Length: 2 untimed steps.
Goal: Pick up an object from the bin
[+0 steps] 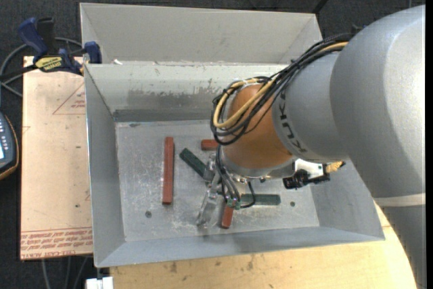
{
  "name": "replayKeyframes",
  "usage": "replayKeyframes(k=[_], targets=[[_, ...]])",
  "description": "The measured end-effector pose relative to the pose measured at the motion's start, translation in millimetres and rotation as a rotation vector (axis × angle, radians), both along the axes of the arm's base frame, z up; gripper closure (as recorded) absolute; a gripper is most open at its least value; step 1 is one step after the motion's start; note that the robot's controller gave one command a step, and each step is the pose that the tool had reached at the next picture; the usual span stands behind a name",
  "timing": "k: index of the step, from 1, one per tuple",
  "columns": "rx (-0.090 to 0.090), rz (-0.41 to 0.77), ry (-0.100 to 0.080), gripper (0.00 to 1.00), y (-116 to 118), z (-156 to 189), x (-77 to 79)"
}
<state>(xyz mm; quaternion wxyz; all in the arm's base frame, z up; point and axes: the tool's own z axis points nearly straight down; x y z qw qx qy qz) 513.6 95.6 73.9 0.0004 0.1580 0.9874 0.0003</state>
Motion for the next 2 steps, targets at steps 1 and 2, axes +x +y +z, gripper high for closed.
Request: replayKeyframes(k=[1, 2], targets=[[-0.001, 0.072, -0.002, 0.0, -64.8, -3.4, -9.4], [0.001, 0.075, -0.003, 1.0, -61.6, -3.5, -9.2]])
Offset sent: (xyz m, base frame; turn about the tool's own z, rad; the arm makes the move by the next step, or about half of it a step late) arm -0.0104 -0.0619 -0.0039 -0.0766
